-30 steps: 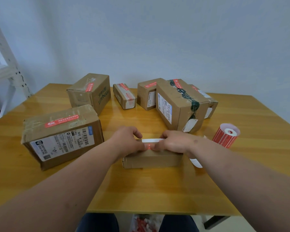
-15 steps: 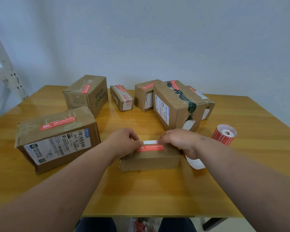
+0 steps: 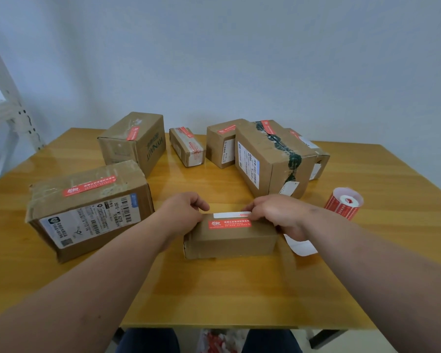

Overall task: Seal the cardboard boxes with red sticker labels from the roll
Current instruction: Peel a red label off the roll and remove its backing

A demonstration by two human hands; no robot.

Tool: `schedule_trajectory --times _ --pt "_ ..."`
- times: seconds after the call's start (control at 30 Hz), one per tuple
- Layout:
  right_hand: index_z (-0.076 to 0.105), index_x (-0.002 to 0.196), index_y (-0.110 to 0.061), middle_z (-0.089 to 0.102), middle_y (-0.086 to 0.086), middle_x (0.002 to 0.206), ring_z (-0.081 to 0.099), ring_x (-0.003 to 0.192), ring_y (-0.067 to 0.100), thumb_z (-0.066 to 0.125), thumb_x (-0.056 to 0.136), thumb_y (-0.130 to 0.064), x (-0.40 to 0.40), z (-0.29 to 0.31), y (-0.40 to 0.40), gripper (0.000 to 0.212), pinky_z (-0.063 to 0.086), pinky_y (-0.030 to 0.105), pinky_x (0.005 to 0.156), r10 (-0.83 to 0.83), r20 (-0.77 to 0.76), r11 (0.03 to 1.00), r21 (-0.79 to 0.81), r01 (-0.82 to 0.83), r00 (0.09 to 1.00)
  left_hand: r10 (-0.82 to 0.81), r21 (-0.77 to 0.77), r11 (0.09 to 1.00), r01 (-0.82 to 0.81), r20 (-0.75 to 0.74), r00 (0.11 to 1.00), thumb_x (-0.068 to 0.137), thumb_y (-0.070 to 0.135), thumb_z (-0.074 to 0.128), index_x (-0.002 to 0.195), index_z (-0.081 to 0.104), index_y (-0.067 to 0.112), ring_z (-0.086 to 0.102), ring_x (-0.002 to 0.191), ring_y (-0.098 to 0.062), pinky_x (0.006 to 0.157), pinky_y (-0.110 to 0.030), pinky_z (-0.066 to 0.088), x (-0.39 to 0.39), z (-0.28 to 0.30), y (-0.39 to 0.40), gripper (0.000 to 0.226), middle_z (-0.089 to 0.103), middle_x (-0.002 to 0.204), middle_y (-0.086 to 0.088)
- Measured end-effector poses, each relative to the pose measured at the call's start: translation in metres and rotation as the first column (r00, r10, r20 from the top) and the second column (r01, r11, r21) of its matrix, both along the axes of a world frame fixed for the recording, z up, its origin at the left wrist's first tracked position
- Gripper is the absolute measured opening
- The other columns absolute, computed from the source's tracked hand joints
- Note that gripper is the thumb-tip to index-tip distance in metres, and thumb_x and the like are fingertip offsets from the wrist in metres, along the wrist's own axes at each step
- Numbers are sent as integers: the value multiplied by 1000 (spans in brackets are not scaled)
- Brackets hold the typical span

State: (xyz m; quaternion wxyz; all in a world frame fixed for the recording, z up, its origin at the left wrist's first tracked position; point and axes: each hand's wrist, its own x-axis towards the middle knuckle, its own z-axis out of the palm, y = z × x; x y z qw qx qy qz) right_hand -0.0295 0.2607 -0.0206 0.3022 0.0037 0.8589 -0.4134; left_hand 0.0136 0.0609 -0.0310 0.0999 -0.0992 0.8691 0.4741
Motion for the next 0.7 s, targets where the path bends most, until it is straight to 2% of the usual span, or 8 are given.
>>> schedule_trajectory --times 0.1,0.2,0.27,0.33,0.43,0.5,0.6,0.7 --pt "44 140 -26 49 -2 132 49 121 18 78 79 -29 3 0 9 70 42 34 107 207 9 978 32 -207 978 -55 46 998 54 30 998 91 30 66 109 61 25 52 91 -8 64 -20 40 6 2 -6 19 57 105 4" --pt "28 145 -36 33 -5 136 37 126 19 88 66 -26 6 -1 9 99 40 38 107 391 -53 893 262 -365 919 -204 -10 978 209 163 965 74 36 82 121 53 34 49 107 -15 89 -30 45 12 4 -14 56 47 117 8" --pt "35 139 -35 36 -3 134 40 123 20 86 69 -20 5 -1 10 88 42 37 104 363 -96 910 252 -330 927 -255 -62 961 271 197 947 70 25 85 129 48 37 46 112 -18 98 -34 42 13 5 -18 70 43 124 6" --pt "40 135 -32 43 -1 130 46 117 19 81 75 -20 4 3 12 74 42 31 100 290 -82 952 132 -278 954 -233 -23 970 241 180 956 75 21 82 130 50 35 48 108 -16 92 -31 40 11 7 -22 66 46 122 5" --pt "45 129 -29 54 0 118 55 102 16 71 86 -32 4 9 17 50 45 28 83 146 -39 988 -38 -147 989 -162 138 981 136 194 968 83 38 72 116 62 24 56 92 -16 76 -28 43 10 10 -28 37 59 110 -1" --pt "49 122 -25 61 2 106 58 88 19 62 91 -44 5 11 18 38 47 29 73 53 -6 992 -116 -53 999 -71 194 981 23 244 967 85 54 63 108 67 18 58 78 -17 64 -27 43 9 10 -30 43 67 95 -6" --pt "50 115 -23 63 6 96 59 79 24 56 89 -59 6 10 22 44 48 37 77 38 29 991 -130 -34 999 14 155 986 -68 330 944 87 66 51 107 69 9 60 67 -19 60 -27 42 9 7 -30 63 69 78 -8" --pt "48 121 -26 68 11 112 63 80 26 67 82 -54 9 12 26 51 47 39 78 106 68 986 -139 -96 992 28 119 990 -79 376 926 90 72 37 108 69 8 62 62 -21 61 -28 43 11 7 -31 73 68 69 -9"
